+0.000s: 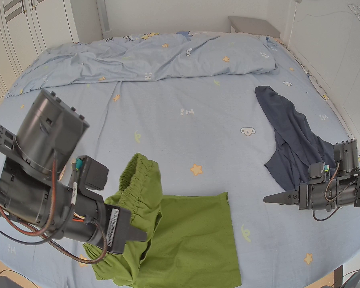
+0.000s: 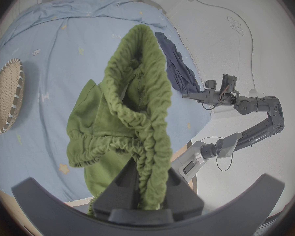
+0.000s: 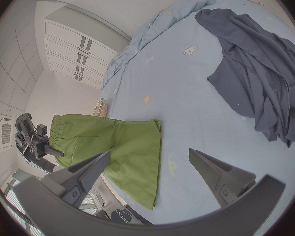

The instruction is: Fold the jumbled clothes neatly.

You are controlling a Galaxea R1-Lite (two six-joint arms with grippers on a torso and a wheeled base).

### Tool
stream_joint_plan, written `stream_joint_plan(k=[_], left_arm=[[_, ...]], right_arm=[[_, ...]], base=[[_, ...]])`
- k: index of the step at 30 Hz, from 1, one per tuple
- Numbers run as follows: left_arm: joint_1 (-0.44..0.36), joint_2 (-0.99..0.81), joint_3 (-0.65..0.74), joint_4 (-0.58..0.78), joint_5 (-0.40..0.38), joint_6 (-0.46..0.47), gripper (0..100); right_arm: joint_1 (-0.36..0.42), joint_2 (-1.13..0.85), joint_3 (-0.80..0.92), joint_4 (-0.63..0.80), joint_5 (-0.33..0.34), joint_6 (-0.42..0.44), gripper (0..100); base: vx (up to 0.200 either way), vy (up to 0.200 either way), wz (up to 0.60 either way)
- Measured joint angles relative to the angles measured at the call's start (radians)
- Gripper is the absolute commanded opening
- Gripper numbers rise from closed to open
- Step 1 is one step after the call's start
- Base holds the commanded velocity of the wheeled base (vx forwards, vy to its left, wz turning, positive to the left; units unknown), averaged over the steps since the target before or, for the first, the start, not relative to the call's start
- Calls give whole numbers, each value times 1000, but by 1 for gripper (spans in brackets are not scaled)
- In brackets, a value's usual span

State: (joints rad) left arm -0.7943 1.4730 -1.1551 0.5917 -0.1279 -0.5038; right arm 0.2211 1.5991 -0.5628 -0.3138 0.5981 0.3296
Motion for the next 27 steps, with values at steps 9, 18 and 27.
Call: stream_joint_plan(k=[9, 18, 27], left_arm=[[-57, 79, -4, -95, 2, -101, 0], [-114, 133, 4, -153, 1, -172, 0], [-141, 193, 7, -220, -1, -190, 0]], right_arm=[[0, 4, 3, -2, 0, -2, 100], [-10, 9, 3, -7, 0, -4, 100], [-14, 26, 4, -9, 0, -15, 100]], base=[[0, 0, 0], [0, 0, 0], [0, 0, 0]])
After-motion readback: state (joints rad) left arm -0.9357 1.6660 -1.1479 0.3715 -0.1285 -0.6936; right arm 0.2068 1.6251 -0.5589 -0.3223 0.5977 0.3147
